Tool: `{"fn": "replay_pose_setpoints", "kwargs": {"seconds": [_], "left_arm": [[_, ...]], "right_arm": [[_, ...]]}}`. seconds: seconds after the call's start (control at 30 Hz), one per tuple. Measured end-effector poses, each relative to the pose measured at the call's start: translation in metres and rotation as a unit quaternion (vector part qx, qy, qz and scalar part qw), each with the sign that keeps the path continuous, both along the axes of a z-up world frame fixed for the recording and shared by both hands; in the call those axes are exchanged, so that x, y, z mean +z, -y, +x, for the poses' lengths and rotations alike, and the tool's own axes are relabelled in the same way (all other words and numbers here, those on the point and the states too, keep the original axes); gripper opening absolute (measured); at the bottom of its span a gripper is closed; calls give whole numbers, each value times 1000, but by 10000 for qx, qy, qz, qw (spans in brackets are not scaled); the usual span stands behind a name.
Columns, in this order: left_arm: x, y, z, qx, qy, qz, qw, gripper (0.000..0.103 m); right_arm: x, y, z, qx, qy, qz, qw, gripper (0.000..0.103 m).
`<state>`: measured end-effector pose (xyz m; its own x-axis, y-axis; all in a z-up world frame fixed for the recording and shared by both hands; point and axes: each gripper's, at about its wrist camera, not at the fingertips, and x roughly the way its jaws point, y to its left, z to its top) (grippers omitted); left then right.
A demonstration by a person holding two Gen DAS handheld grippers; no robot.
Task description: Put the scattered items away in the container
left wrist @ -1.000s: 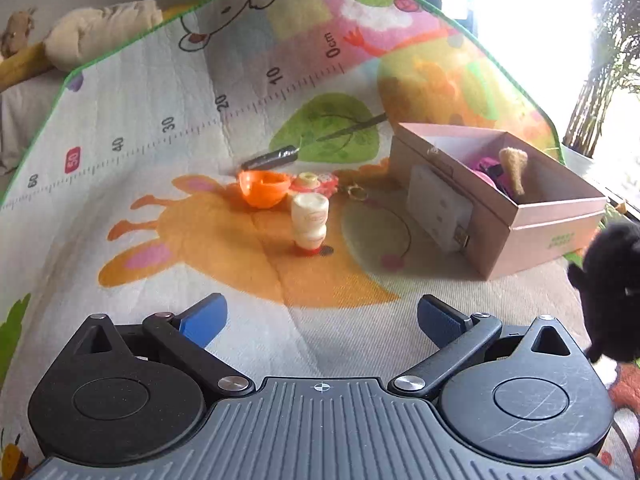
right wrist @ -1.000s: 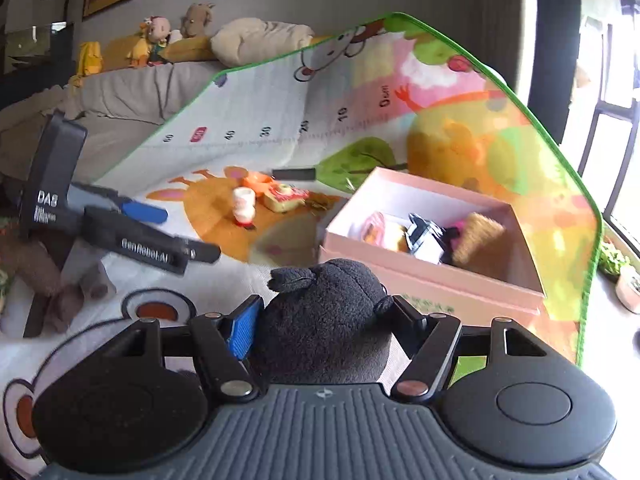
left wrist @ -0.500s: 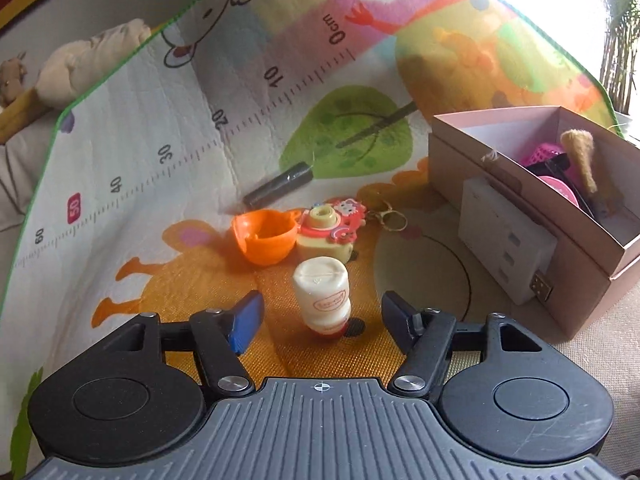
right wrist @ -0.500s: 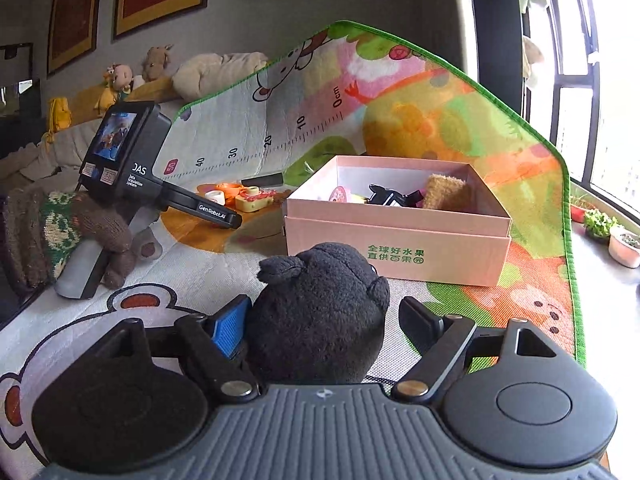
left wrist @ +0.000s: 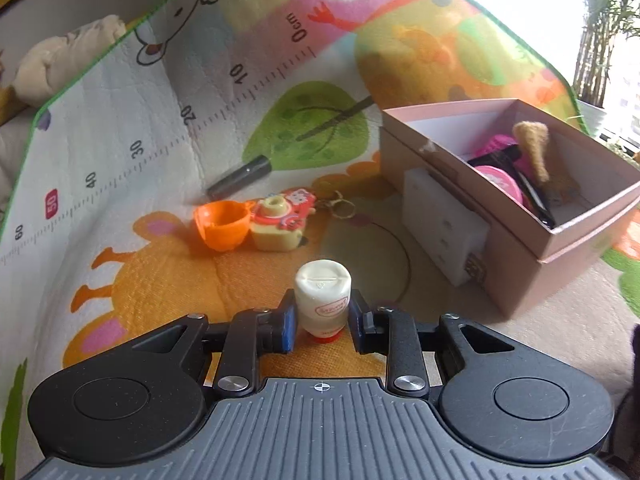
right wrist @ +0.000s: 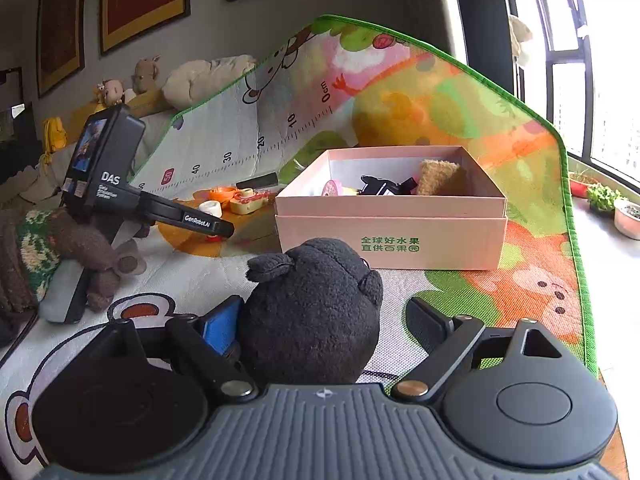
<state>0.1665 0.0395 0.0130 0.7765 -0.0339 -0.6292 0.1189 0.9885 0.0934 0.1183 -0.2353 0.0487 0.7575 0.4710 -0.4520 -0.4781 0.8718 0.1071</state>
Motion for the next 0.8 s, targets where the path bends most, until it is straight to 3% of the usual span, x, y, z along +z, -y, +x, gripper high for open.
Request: {"fn": "replay_pose_setpoints", "kwargs": {"seconds": [0.3,0.53,0.67,0.8], "left_arm": [[6,36,-78,-1010,-275,-272,9941,30],[-4,44,-97,-1129,-350,-311,9925,36],[-6,42,-97,-997,-319,-273,9941,65],[-8,39,-98,-922,-274,-286,9950,81]], "right_arm": [[0,-1,0,-9,-1,-16,10000,90],[0,-1,1,-28,-28,-37,10000,92],[0,0,2,-48,-49,-46,10000,92],[4,7,-1,-282,38,31,9996,92]]}}
